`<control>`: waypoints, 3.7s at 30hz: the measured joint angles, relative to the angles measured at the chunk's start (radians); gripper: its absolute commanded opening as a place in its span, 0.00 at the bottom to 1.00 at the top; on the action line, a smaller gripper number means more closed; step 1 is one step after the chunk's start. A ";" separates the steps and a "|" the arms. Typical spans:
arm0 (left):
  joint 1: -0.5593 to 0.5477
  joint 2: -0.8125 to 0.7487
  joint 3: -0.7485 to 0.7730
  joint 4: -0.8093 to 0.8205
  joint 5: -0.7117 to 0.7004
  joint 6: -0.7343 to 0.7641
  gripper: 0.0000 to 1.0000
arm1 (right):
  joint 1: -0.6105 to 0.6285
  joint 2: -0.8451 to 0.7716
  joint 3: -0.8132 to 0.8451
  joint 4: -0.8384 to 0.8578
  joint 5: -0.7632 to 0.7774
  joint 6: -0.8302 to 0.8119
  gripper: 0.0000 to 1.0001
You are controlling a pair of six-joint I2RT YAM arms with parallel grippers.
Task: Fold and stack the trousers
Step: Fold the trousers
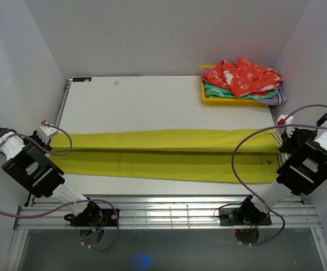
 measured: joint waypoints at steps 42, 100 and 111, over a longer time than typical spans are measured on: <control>0.084 -0.084 -0.045 -0.097 -0.130 0.200 0.80 | -0.123 -0.066 -0.154 0.140 0.183 -0.169 0.78; -1.438 0.597 0.396 0.854 0.159 -1.840 0.49 | 0.622 0.200 -0.005 0.532 -0.252 1.053 0.73; -1.451 0.577 0.338 0.912 0.217 -1.833 0.00 | 0.667 0.265 0.063 0.490 -0.297 1.017 0.61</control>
